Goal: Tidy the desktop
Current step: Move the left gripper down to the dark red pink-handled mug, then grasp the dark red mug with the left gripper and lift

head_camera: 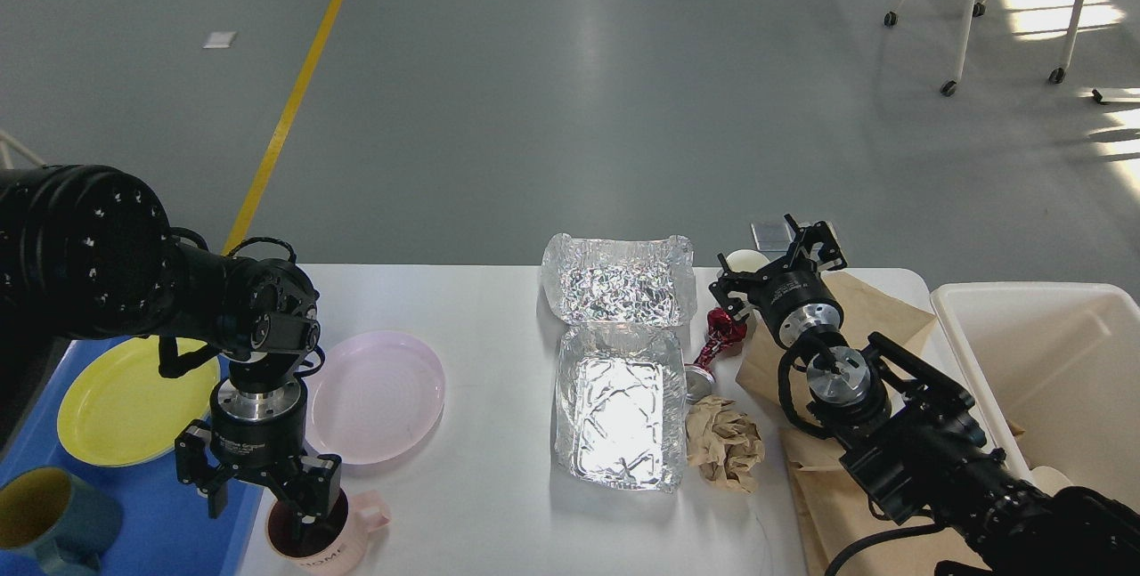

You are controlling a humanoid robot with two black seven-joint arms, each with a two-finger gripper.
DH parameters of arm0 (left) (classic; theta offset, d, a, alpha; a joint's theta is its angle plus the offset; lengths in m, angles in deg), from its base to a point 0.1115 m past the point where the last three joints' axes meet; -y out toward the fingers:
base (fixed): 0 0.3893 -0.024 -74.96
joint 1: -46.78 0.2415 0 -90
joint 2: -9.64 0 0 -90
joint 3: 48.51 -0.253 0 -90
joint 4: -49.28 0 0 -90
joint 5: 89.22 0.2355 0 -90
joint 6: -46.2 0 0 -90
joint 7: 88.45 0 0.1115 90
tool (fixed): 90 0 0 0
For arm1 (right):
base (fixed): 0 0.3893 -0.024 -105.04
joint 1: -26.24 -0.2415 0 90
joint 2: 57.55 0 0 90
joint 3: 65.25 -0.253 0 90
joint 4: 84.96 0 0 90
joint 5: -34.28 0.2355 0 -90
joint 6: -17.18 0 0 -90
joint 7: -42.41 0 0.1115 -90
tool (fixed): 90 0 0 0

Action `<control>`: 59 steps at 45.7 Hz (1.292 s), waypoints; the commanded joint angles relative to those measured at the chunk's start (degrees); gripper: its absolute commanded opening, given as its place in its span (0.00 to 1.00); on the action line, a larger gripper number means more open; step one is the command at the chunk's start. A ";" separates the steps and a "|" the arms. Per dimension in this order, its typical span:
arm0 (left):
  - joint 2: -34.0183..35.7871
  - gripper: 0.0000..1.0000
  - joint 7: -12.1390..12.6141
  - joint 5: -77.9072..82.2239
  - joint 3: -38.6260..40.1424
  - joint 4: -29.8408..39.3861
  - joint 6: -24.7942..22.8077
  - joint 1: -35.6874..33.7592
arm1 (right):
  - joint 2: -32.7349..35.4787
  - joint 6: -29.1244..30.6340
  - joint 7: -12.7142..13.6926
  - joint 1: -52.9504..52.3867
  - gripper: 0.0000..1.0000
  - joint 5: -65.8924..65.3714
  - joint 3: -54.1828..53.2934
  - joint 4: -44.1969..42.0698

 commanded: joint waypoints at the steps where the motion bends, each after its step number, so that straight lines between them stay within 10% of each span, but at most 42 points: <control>1: -0.05 0.87 -0.06 -0.05 0.14 -0.32 1.78 0.14 | 0.00 0.00 0.00 0.00 1.00 0.00 -0.08 0.00; 21: -0.49 0.72 -0.06 -0.13 0.31 -0.32 2.04 2.25 | 0.00 0.00 0.00 0.00 1.00 0.00 0.00 0.00; 59: -0.31 0.03 -0.32 -1.36 0.23 -1.02 2.04 2.25 | 0.00 0.00 0.00 0.00 1.00 0.00 0.00 0.00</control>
